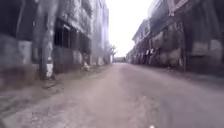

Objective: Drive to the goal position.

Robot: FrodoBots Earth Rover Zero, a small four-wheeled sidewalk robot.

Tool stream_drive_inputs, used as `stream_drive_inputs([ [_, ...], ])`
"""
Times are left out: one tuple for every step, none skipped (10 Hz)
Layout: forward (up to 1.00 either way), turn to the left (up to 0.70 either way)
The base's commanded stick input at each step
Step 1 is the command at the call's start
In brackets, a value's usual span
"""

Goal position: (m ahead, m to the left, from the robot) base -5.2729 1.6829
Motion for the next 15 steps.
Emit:
stream_drive_inputs([
  [-1.0, 0.0],
  [-1.0, 0.0],
  [-1.0, 0.0],
  [-1.0, 0.0],
  [-1.0, 0.0],
  [-1.0, 0.0],
  [-1.0, 0.0],
  [-1.0, 0.0],
  [-1.0, 0.0],
  [-1.0, 0.0],
  [-1.0, 0.0],
  [-1.0, 0.0],
  [-1.0, 0.0],
  [-1.0, 0.0],
  [-1.0, 0.0],
])
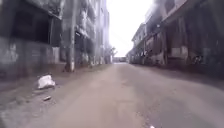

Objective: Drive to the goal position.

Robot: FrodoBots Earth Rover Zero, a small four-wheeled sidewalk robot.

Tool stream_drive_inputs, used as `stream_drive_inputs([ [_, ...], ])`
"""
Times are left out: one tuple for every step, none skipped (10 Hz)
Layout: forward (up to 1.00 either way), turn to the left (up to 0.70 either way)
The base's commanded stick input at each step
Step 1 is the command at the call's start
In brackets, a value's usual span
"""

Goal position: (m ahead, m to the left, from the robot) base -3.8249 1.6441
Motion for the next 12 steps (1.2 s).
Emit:
stream_drive_inputs([
  [-1.0, 0.0],
  [-1.0, 0.0],
  [-1.0, 0.0],
  [-1.0, 0.0],
  [-1.0, 0.0],
  [-1.0, 0.0],
  [-1.0, 0.0],
  [-1.0, 0.0],
  [-1.0, 0.0],
  [-1.0, 0.0],
  [-1.0, 0.0],
  [-1.0, 0.0],
])
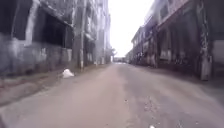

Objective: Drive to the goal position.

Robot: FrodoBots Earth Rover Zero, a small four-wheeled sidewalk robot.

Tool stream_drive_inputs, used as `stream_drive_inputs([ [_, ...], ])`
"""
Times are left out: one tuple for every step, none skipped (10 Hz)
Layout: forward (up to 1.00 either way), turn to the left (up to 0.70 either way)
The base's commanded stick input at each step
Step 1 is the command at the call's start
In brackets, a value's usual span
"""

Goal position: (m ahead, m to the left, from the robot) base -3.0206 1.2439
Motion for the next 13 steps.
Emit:
stream_drive_inputs([
  [-1.0, 0.0],
  [-1.0, 0.0],
  [-1.0, 0.0],
  [-1.0, 0.0],
  [-1.0, 0.0],
  [-1.0, 0.0],
  [-1.0, 0.0],
  [-1.0, 0.0],
  [-1.0, 0.0],
  [-1.0, 0.0],
  [-1.0, 0.0],
  [-1.0, 0.0],
  [-1.0, 0.0],
])
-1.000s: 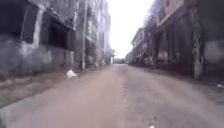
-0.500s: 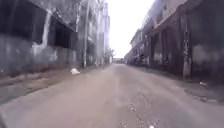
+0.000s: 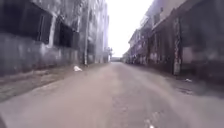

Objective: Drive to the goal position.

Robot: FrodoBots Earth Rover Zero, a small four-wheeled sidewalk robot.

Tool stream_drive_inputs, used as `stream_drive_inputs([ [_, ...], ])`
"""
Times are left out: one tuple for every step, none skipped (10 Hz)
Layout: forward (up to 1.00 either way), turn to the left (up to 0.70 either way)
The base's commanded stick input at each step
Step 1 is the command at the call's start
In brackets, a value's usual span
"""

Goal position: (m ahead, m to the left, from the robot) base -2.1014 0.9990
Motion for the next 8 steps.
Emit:
stream_drive_inputs([
  [-1.0, 0.0],
  [-1.0, 0.0],
  [-1.0, 0.0],
  [-1.0, 0.0],
  [-1.0, 0.0],
  [-1.0, 0.0],
  [-1.0, 0.0],
  [-1.0, 0.0],
])
